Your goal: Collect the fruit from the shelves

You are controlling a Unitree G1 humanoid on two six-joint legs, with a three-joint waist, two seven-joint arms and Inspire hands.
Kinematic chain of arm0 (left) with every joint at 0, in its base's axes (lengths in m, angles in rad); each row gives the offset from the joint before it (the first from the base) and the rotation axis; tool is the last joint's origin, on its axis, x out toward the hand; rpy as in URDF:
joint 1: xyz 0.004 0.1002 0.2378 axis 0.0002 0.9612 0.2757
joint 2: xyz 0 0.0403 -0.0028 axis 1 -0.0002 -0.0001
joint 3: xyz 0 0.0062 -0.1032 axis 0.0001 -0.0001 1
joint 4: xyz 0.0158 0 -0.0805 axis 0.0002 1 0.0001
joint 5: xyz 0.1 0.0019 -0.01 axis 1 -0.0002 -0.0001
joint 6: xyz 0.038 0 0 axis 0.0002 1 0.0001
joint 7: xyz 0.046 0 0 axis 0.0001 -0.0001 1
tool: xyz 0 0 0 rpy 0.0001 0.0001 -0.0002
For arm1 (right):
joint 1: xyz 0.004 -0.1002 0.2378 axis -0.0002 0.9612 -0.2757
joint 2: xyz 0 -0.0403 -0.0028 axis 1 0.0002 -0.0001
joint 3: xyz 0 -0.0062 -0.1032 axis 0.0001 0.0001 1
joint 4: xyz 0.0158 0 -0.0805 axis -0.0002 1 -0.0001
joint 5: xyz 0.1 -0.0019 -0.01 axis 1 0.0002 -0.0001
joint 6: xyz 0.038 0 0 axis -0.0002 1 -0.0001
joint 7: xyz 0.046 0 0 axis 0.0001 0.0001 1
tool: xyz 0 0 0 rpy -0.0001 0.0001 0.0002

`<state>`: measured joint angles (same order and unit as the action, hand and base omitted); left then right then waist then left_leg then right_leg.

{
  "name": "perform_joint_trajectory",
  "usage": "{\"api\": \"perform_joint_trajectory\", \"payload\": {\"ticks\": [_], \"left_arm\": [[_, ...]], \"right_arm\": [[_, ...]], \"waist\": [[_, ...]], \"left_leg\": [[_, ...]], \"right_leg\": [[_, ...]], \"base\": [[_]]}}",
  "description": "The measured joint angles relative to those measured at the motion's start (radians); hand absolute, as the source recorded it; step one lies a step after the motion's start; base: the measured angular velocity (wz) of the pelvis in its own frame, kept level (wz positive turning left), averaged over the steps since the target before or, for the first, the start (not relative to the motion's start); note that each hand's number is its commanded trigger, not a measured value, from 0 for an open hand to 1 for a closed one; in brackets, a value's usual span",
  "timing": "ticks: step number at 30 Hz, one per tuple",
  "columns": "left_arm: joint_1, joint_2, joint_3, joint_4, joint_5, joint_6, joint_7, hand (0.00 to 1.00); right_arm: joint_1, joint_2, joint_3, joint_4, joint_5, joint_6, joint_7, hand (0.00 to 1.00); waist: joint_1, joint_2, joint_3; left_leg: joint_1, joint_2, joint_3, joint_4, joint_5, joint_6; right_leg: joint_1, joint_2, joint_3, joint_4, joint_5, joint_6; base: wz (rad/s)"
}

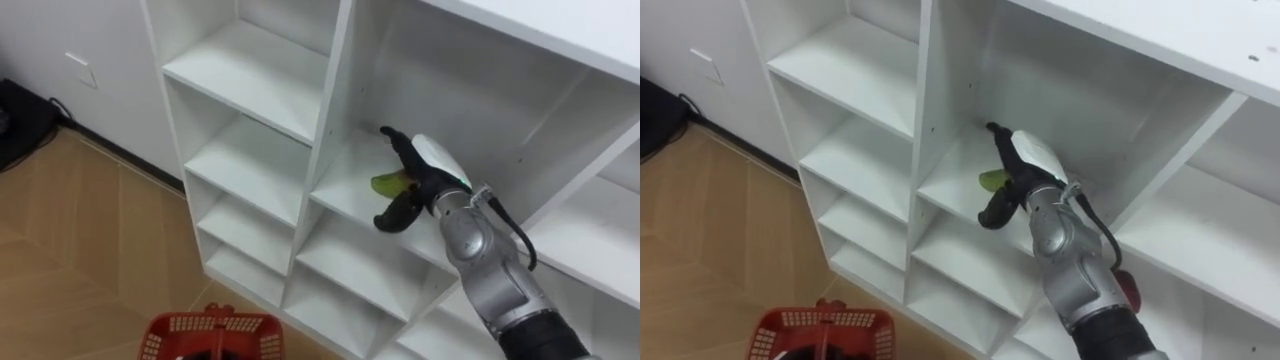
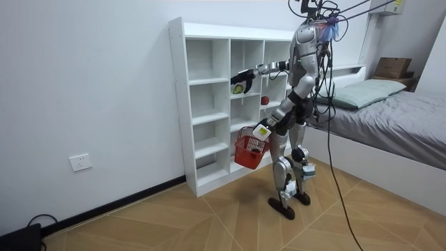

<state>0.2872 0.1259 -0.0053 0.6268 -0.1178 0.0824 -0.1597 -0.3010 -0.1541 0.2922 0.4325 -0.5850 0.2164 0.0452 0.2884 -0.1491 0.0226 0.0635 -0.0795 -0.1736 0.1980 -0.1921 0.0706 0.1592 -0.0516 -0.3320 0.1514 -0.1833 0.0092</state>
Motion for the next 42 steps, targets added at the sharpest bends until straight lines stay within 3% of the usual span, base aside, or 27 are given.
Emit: {"api": "perform_joint_trajectory", "payload": {"ticks": [5,15,18,20,23,42], "left_arm": [[0.002,0.022,-0.001,0.000,0.003,0.007,0.004,1.00],[-0.012,0.026,0.000,-0.021,0.020,0.030,-0.007,1.00],[-0.022,0.037,-0.007,-0.029,0.044,0.038,-0.022,1.00],[-0.024,0.048,-0.013,-0.033,0.044,0.038,-0.032,1.00],[-0.029,0.052,-0.019,-0.035,0.045,0.038,-0.032,1.00],[-0.029,0.051,-0.018,-0.041,0.053,0.041,-0.050,1.00]], "right_arm": [[-0.003,-0.011,0.002,0.016,0.013,-0.002,-0.015,0.00],[-0.089,-0.026,0.001,0.131,0.075,-0.012,-0.057,0.00],[-0.135,-0.039,0.000,0.188,0.082,-0.029,-0.057,0.00],[-0.151,-0.039,0.001,0.204,0.088,-0.040,-0.057,0.00],[-0.171,-0.041,0.000,0.233,0.109,-0.050,-0.058,0.00],[-0.191,-0.074,-0.002,0.263,0.189,-0.064,-0.067,0.00]], "waist": [[0.013,-0.016,0.0016],[0.017,-0.023,-0.0022],[0.017,-0.031,0.0013],[0.016,-0.038,0.0083],[0.015,-0.048,0.0066],[0.015,-0.047,0.0070]], "left_leg": [[-0.006,0.001,0.005,0.000,0.000,0.000],[-0.051,-0.001,0.006,0.018,0.000,-0.001],[-0.071,-0.001,0.008,0.026,0.002,-0.003],[-0.075,0.001,0.007,0.029,0.003,-0.004],[-0.092,-0.001,0.007,0.039,0.003,-0.004],[-0.125,-0.001,0.005,0.054,0.003,-0.005]], "right_leg": [[-0.006,0.001,0.001,0.000,0.000,0.000],[-0.040,0.000,0.001,0.004,0.000,0.000],[-0.059,0.001,0.006,0.010,0.001,-0.001],[-0.065,0.002,0.006,0.019,0.001,-0.001],[-0.076,0.001,0.005,0.019,0.002,-0.003],[-0.103,0.001,-0.005,0.019,0.006,-0.005]], "base": [[-0.02],[0.00],[0.00],[0.00],[0.00],[0.01]]}}
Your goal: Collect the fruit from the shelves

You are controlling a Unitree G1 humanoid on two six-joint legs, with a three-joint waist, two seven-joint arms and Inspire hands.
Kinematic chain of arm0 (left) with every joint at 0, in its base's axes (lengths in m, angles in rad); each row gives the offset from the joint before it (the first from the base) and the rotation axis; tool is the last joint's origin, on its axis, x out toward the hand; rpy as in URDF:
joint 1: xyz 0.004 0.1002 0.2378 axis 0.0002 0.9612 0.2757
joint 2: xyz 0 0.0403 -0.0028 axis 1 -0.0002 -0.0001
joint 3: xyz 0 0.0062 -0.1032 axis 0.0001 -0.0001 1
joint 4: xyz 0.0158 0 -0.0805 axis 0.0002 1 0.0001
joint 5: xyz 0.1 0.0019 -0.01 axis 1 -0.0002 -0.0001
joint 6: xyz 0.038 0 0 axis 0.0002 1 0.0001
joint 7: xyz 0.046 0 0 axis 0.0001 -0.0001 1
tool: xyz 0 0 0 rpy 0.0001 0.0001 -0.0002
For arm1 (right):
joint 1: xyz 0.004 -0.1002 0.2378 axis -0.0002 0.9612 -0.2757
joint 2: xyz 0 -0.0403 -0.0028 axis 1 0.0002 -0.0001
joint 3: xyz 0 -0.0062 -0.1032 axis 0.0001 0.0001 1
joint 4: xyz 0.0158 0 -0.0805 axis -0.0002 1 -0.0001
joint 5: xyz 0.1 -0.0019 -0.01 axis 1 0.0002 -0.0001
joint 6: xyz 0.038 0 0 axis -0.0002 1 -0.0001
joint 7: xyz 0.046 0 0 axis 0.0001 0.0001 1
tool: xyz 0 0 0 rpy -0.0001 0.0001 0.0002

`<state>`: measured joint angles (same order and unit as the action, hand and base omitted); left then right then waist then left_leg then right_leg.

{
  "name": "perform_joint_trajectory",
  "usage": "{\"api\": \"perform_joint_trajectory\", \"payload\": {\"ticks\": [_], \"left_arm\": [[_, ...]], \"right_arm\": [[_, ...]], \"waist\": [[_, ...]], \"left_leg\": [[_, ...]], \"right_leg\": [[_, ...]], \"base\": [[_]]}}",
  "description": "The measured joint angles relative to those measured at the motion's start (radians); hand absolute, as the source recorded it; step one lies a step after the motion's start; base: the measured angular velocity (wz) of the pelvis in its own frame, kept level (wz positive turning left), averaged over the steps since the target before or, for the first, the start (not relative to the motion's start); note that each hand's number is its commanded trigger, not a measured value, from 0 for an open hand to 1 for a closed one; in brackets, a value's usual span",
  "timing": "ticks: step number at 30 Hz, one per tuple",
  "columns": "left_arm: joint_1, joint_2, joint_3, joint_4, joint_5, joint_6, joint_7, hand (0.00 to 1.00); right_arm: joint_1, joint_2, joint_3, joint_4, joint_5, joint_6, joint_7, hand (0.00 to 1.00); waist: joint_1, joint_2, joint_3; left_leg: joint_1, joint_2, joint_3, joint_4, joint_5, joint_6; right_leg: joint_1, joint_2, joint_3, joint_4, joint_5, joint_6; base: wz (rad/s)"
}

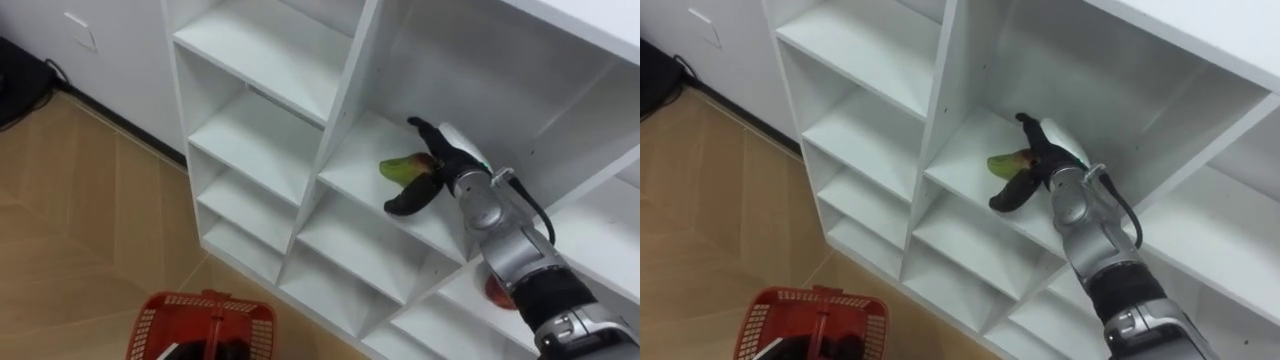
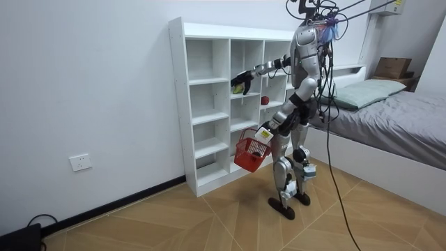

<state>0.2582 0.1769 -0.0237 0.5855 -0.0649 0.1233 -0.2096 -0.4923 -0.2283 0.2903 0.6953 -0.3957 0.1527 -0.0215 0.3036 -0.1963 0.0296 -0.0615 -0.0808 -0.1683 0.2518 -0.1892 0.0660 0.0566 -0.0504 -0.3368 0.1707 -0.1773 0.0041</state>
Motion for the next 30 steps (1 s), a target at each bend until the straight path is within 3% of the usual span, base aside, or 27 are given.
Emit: {"api": "perform_joint_trajectory", "payload": {"ticks": [1,3,4,17,20,30], "left_arm": [[0.000,0.000,0.000,-0.001,-0.001,0.000,0.000,1.00],[0.000,0.000,0.000,-0.002,-0.002,0.000,0.001,1.00],[0.000,0.000,0.000,-0.002,-0.002,0.000,0.001,1.00],[-0.001,-0.001,-0.001,-0.006,-0.002,0.001,0.002,1.00],[-0.005,-0.008,-0.003,-0.006,-0.002,0.001,0.003,1.00],[-0.013,-0.008,-0.021,-0.006,-0.002,0.003,0.013,1.00]], "right_arm": [[0.000,-0.002,0.000,0.001,0.003,-0.002,0.000,0.13],[-0.001,-0.006,0.000,0.005,0.008,-0.010,0.000,0.52],[-0.001,-0.006,0.000,0.005,0.010,-0.011,0.000,1.00],[-0.021,-0.012,0.001,0.056,0.027,-0.007,-0.014,1.00],[-0.026,-0.015,0.001,0.057,0.026,-0.010,-0.011,1.00],[-0.032,-0.028,0.001,0.058,0.025,-0.007,0.007,1.00]], "waist": [[0.002,0.000,0.0000],[0.001,0.000,0.0000],[0.001,0.000,0.0001],[0.003,0.004,0.0026],[0.002,0.000,-0.0001],[0.000,0.008,0.0041]], "left_leg": [[-0.001,0.000,0.000,0.000,0.000,0.000],[-0.002,0.000,0.000,0.000,0.000,0.000],[-0.002,0.000,0.000,0.000,0.000,0.000],[-0.004,0.000,0.000,-0.001,0.000,0.000],[-0.019,0.000,0.000,0.007,0.000,0.000],[-0.019,0.002,0.004,0.003,0.000,0.000]], "right_leg": [[-0.002,0.000,0.002,0.000,0.000,0.000],[-0.004,0.000,0.002,0.000,0.000,0.000],[-0.004,0.000,0.002,0.000,0.000,0.000],[-0.008,0.000,0.002,-0.002,0.001,-0.001],[-0.023,0.001,0.003,-0.002,0.001,-0.001],[-0.025,0.001,0.008,-0.001,0.000,-0.001]], "base": [[0.00],[0.00],[0.00],[0.00],[0.00],[0.00]]}}
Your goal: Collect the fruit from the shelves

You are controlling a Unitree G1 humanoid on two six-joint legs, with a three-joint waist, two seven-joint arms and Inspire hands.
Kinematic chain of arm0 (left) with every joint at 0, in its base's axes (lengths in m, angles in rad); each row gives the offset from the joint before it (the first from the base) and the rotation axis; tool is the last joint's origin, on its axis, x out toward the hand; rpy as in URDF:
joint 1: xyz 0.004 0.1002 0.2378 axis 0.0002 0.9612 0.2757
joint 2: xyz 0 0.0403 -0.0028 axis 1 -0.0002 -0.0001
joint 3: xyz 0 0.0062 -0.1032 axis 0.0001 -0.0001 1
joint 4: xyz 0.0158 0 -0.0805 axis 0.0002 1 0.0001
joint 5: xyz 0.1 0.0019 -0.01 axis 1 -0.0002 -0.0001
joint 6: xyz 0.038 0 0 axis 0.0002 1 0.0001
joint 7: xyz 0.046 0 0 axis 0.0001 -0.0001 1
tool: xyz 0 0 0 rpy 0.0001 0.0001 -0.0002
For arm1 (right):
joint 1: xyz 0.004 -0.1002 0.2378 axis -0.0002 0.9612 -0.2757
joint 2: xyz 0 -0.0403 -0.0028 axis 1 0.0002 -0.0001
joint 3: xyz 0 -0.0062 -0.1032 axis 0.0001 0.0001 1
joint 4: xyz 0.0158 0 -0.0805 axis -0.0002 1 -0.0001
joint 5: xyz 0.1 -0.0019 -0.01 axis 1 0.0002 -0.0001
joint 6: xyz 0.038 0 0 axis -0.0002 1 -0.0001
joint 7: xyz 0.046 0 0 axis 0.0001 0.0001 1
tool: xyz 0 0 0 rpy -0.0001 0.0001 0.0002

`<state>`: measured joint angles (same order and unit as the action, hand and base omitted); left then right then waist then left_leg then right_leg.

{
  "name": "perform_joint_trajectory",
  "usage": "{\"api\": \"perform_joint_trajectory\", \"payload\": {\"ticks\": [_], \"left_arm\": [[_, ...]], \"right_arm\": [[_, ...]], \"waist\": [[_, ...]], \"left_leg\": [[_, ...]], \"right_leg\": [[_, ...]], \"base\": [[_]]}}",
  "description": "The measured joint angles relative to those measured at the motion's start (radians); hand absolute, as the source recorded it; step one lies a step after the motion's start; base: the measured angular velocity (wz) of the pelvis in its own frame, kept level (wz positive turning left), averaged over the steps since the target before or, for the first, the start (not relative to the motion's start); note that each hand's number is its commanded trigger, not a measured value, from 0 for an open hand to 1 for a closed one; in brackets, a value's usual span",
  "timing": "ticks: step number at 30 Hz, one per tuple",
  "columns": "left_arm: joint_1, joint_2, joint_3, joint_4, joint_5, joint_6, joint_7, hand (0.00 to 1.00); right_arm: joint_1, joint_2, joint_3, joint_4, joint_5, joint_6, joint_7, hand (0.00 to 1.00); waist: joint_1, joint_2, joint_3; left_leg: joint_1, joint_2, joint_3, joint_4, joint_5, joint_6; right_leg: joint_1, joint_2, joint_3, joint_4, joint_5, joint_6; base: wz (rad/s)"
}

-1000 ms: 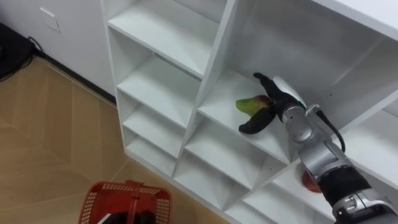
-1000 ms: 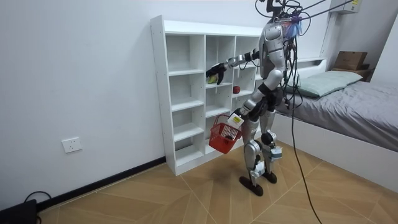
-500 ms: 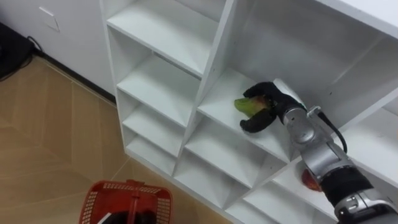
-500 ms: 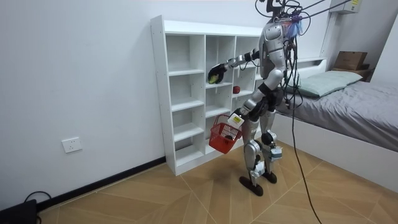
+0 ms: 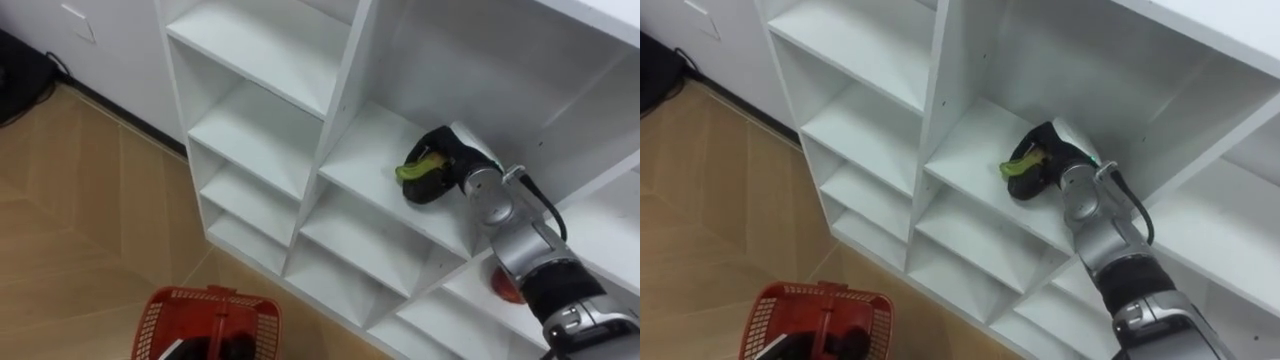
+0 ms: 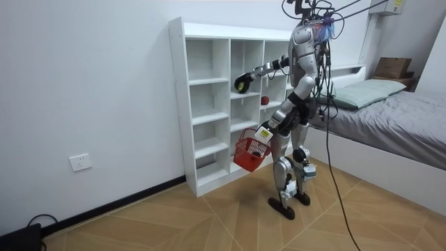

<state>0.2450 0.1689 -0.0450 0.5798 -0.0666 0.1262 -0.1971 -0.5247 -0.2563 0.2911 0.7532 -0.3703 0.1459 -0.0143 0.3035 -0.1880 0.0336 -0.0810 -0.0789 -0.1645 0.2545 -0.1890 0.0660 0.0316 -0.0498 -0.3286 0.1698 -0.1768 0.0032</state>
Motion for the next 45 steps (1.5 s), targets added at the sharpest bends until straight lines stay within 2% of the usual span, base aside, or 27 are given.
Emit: {"api": "perform_joint_trajectory", "payload": {"ticks": [8,16,20,28,32,35,37,39,41,45], "left_arm": [[-0.001,0.000,0.000,0.000,0.000,0.011,0.000,1.00],[-0.002,0.002,-0.010,-0.003,0.000,0.013,0.001,1.00],[0.000,0.002,-0.010,-0.003,-0.001,0.015,0.001,1.00],[0.006,0.000,-0.011,-0.012,-0.001,0.021,0.015,1.00],[0.008,0.000,-0.038,-0.015,-0.001,0.024,0.028,1.00],[0.025,-0.002,-0.055,-0.059,0.001,0.027,0.029,1.00],[0.033,-0.017,-0.058,-0.079,0.000,0.027,0.026,1.00],[0.033,-0.039,-0.073,-0.089,0.000,0.027,0.029,1.00],[0.030,-0.044,-0.086,-0.089,0.000,0.027,0.030,1.00],[0.027,-0.059,-0.089,-0.095,0.003,0.028,0.031,1.00]], "right_arm": [[-0.003,-0.003,0.000,0.000,-0.007,0.001,0.012,1.00],[-0.003,-0.003,0.001,-0.016,-0.081,0.007,0.019,1.00],[0.005,-0.003,0.001,-0.072,-0.138,0.010,0.020,1.00],[0.005,-0.003,0.001,-0.154,-0.175,0.030,0.018,1.00],[0.025,-0.002,0.001,-0.224,-0.187,0.031,0.017,1.00],[0.074,0.000,0.001,-0.305,-0.220,0.030,0.017,1.00],[0.116,0.000,0.000,-0.361,-0.234,0.033,0.018,1.00],[0.156,0.005,0.000,-0.410,-0.236,0.036,0.018,1.00],[0.178,0.011,0.001,-0.425,-0.269,0.039,0.018,1.00],[0.198,0.046,-0.010,-0.489,-0.307,0.044,0.035,1.00]], "waist": [[-0.001,0.000,-0.0008],[-0.003,0.005,-0.0022],[-0.005,0.010,-0.0037],[-0.035,0.012,-0.0079],[-0.053,0.028,-0.0166],[-0.058,0.041,-0.0170],[-0.063,0.049,-0.0217],[-0.082,0.059,-0.0206],[-0.084,0.062,-0.0219],[-0.119,0.064,-0.0208]], "left_leg": [[0.002,0.000,0.001,0.002,0.000,0.000],[0.005,0.001,0.003,0.003,0.000,0.000],[0.009,0.003,0.017,0.001,0.000,0.000],[0.041,0.004,0.024,-0.004,0.000,0.000],[0.063,0.007,0.041,-0.016,0.000,0.000],[0.088,0.013,0.060,-0.027,0.000,0.000],[0.094,0.015,0.065,-0.038,0.000,0.000],[0.108,0.015,0.072,-0.043,0.000,0.000],[0.117,0.019,0.079,-0.051,0.000,0.000],[0.127,0.018,0.082,-0.048,0.000,0.001]], "right_leg": [[0.001,0.000,0.002,0.000,0.000,0.000],[0.002,0.000,0.003,0.000,0.000,0.000],[0.002,0.001,0.018,0.000,0.000,0.000],[0.030,0.001,0.025,-0.001,0.000,0.000],[0.040,0.001,0.042,0.001,0.000,0.000],[0.056,0.004,0.053,0.001,0.001,-0.002],[0.062,0.004,0.054,0.001,0.001,-0.002],[0.072,0.004,0.057,0.001,0.001,-0.002],[0.073,0.005,0.076,0.001,0.001,-0.002],[0.074,0.007,0.083,0.000,0.001,-0.002]], "base": [[0.00],[0.00],[-0.10],[-0.02],[-0.12],[-0.18],[-0.07],[-0.05],[-0.15],[-0.03]]}}
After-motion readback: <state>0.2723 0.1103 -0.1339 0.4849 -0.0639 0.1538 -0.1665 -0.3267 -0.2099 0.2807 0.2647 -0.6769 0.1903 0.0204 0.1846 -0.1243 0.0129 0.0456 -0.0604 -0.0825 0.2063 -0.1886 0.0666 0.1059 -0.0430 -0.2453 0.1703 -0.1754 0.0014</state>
